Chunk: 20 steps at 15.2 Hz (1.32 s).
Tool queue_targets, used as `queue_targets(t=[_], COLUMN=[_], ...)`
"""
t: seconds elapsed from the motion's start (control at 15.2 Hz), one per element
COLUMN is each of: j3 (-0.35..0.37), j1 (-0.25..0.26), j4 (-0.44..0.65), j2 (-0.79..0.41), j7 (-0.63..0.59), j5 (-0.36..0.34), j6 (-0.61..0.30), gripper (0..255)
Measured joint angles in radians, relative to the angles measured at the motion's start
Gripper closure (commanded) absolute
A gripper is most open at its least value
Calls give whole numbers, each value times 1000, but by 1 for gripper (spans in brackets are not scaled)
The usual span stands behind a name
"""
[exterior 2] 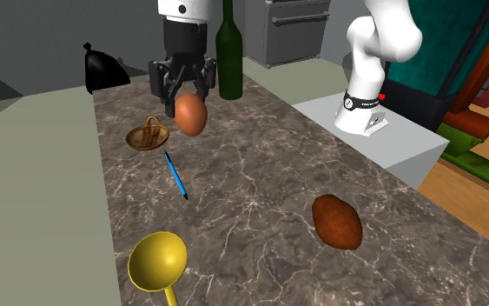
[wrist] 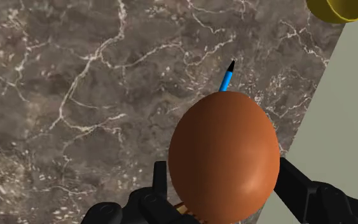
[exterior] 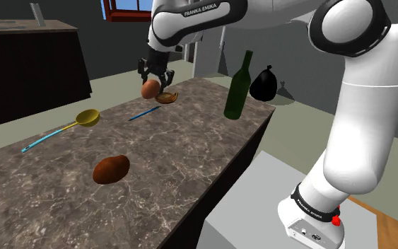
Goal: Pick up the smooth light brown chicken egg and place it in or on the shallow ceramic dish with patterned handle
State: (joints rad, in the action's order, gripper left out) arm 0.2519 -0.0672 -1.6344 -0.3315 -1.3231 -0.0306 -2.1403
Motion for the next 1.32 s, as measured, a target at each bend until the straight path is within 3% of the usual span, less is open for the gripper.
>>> queue_targets(t=[0.33,0.92,1.32], j3=[-27,-64,-67], j1=[-58,-134,-143], j4=[129,502,467], j2=[-83,-317,-341], j7=[96,232,247], j5=[10,11,11], j6=[52,200,143], gripper=[255,255,255])
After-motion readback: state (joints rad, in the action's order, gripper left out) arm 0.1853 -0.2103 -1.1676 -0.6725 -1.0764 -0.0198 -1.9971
